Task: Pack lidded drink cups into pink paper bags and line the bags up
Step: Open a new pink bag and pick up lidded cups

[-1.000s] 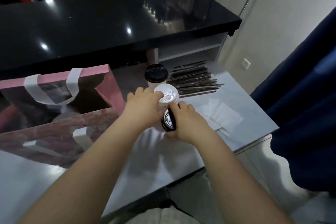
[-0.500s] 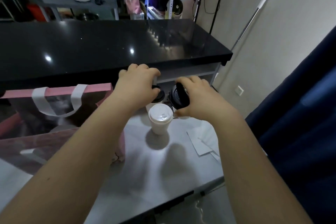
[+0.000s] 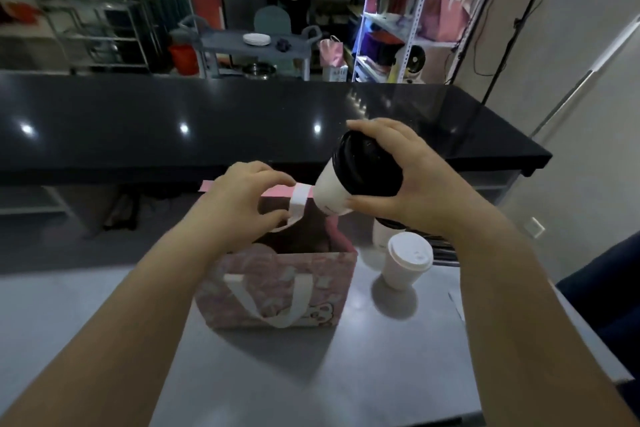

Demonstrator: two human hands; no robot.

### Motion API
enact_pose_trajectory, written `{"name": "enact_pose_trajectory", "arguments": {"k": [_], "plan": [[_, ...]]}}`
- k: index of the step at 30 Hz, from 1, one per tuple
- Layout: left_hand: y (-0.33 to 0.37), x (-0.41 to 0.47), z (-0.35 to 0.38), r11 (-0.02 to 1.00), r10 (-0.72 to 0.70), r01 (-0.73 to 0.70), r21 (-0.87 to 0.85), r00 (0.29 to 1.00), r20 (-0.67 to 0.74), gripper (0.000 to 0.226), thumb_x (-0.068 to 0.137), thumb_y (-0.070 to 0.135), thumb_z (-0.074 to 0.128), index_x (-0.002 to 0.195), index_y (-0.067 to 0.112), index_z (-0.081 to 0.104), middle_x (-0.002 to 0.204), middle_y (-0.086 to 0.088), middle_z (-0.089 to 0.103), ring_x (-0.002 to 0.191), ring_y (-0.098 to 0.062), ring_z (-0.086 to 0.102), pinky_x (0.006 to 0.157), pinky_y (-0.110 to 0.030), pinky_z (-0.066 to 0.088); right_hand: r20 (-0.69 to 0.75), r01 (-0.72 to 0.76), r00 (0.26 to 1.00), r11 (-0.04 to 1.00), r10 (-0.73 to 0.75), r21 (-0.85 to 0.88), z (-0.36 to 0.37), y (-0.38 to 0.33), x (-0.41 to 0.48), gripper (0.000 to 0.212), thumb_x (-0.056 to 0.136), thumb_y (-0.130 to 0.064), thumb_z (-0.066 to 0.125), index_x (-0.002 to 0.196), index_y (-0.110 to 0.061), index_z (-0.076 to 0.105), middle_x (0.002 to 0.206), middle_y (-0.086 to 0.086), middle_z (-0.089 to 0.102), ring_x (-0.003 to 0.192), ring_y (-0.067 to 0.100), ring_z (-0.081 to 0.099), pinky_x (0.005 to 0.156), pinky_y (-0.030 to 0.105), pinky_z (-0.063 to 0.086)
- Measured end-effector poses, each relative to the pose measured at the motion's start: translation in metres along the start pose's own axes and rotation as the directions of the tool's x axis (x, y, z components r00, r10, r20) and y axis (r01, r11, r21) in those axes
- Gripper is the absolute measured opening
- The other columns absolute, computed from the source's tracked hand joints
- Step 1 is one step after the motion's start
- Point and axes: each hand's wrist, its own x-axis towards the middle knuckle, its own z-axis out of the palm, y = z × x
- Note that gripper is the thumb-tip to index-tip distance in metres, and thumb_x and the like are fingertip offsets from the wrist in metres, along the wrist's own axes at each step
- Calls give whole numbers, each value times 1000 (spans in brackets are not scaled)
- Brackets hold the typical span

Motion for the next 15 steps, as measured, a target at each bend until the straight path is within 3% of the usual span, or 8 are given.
{"name": "enact_pose_trajectory", "arguments": {"k": [4, 6, 10, 13, 15], "plan": [[-38, -11, -9, 997, -37, 39, -69, 999, 26, 39, 80, 31, 78, 116, 31, 65, 108, 14, 56, 105, -9, 54, 89, -29, 48, 106, 7, 994, 999, -2, -52, 30, -23, 26, 86, 66, -50, 78, 140, -46, 35, 132, -26, 35, 128, 4, 35, 106, 31, 36], [-47, -8, -10, 995, -53, 62, -79, 993, 107, 32, 78, 32, 79, 109, 33, 67, 99, 18, 57, 96, -6, 57, 79, -24, 50, 161, 5, 987, 993, 14, -118, 47, -30, 37, 85, 65, -53, 77, 138, -45, 35, 133, -21, 38, 125, 8, 38, 103, 31, 40], [-50, 3, -1, 994, 6, 26, -106, 957, 290, 38, 70, 43, 78, 105, 35, 66, 100, 14, 65, 96, -10, 60, 84, -40, 54, 238, 15, 970, 976, 38, -216, 90, -33, 46, 78, 66, -51, 76, 133, -40, 38, 128, -11, 44, 117, 15, 43, 97, 36, 46], [-55, 5, 13, 990, 38, -77, 122, 955, 294, 76, 67, 60, 73, 135, 44, 42, 133, 7, 46, 133, -26, 35, 107, -40, 35, 307, 17, 950, 978, 49, -210, 112, -22, 41, 78, 66, -49, 78, 132, -44, 39, 123, -13, 46, 112, 11, 46, 91, 31, 48], [-60, 3, 22, 980, 22, -87, 181, 944, 330, 96, 69, 64, 71, 146, 48, 17, 160, -3, 14, 149, -31, -2, 119, -49, 3, 354, -36, 930, 984, 96, -172, 116, -12, 37, 82, 64, -50, 81, 133, -50, 36, 127, -16, 45, 116, 8, 45, 94, 30, 47]]}}
